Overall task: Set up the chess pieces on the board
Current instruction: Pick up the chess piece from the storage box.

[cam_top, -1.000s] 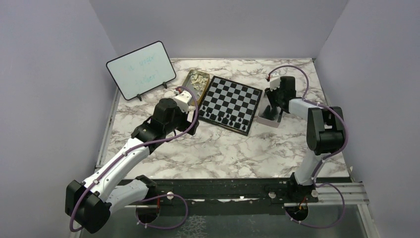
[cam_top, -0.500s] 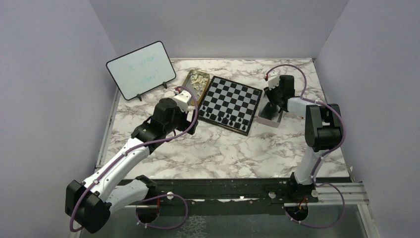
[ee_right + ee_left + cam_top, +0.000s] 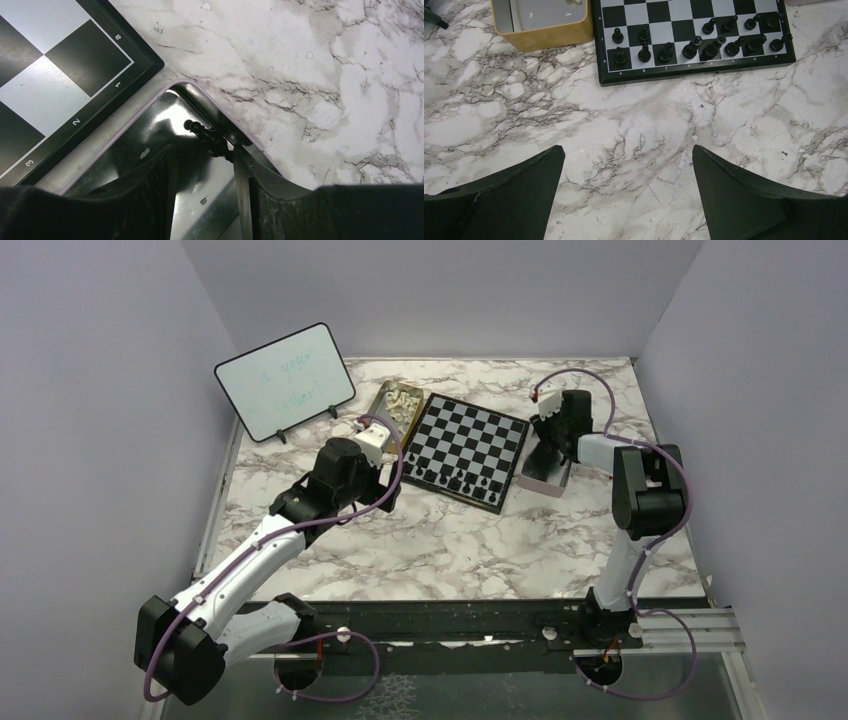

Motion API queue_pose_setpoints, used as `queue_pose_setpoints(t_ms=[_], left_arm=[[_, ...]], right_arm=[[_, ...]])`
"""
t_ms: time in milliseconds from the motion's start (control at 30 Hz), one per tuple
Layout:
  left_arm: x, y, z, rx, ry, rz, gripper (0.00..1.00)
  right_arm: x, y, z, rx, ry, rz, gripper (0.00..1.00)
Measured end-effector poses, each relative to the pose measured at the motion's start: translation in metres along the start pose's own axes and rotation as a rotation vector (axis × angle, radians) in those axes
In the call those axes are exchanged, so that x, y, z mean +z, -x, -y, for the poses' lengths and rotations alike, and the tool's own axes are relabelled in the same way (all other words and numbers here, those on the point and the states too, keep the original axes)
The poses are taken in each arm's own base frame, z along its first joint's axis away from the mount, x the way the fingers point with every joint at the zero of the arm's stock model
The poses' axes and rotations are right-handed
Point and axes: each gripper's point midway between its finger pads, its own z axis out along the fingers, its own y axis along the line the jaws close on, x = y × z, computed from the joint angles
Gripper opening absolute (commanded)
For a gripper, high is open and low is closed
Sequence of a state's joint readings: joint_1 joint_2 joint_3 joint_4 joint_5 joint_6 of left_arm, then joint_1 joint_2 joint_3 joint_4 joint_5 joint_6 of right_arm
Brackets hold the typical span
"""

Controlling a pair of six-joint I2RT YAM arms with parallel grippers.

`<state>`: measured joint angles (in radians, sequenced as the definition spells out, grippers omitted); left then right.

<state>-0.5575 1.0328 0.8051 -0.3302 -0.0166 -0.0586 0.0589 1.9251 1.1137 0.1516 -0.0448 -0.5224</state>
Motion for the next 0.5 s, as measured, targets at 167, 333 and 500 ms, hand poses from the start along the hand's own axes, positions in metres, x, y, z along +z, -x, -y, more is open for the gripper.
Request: queue_pose_setpoints(t_ms=[167,333,500], left_arm=[[0.001,-0.001,0.0,0.0,0.001,-0.003,0.99],[0.001,-0.001,0.0,0.0,0.001,-0.003,0.99],[0.001,-0.001,0.0,0.0,0.001,-0.003,0.99]], right_arm=[[0.006,0.0,0.0,-0.003,0.006,-0.003,0.43],[0.006,0.001,-0.004,-0.002,0.025,0.001,0.33],[0.005,0.0,-0.011,0.001,0.062,0.0,0.29]])
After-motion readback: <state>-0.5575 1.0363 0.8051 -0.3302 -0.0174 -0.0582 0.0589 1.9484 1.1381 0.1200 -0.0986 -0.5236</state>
